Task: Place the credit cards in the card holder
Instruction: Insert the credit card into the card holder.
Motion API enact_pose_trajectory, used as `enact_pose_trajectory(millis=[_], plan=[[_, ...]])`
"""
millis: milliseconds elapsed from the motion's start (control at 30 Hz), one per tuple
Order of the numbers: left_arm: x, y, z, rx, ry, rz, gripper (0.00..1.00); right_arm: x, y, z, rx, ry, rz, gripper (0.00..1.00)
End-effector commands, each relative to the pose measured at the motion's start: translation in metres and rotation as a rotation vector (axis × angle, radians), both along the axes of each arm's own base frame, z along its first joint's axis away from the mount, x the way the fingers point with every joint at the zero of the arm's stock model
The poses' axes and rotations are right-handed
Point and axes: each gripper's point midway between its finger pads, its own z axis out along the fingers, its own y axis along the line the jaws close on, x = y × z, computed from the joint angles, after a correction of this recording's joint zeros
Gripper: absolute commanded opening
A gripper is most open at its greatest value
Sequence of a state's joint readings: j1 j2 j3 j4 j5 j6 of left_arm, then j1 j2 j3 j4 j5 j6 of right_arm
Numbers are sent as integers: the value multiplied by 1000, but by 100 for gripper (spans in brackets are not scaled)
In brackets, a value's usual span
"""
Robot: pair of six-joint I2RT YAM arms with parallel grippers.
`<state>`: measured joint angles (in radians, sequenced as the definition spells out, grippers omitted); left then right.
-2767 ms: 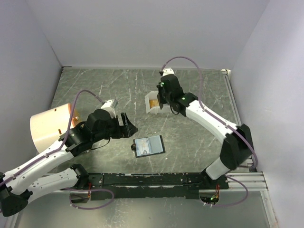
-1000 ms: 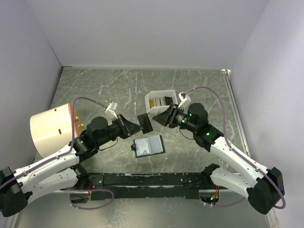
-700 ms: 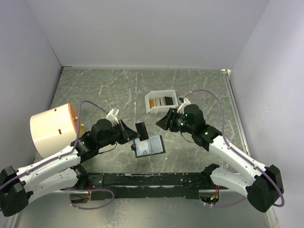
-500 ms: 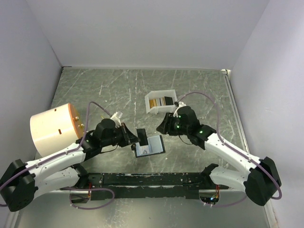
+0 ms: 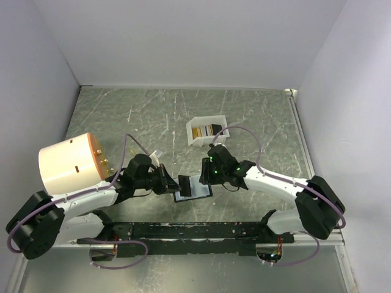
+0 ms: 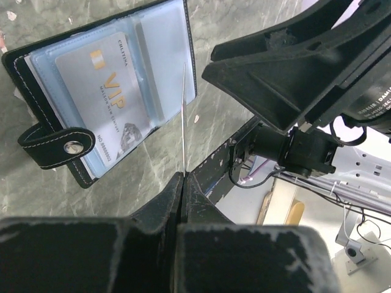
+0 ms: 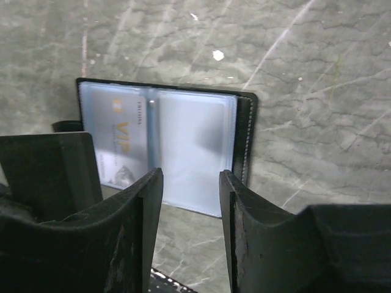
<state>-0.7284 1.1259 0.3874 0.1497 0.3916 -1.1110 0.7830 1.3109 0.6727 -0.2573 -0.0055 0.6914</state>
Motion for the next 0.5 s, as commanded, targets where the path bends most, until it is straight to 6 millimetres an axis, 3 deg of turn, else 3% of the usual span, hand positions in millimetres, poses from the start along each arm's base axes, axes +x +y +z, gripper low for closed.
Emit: enact_pose_trajectory(millis=[0, 233, 467], plan=[[-2, -5, -1, -33, -13, -45, 7, 9, -5, -9, -74, -23, -8, 43], [-1, -8, -13, -14, 3, -69, 7, 5, -9, -29, -128, 16, 3, 41], [1, -8, -24, 0, 19, -73, 7, -1, -13, -37, -147, 24, 0, 31]])
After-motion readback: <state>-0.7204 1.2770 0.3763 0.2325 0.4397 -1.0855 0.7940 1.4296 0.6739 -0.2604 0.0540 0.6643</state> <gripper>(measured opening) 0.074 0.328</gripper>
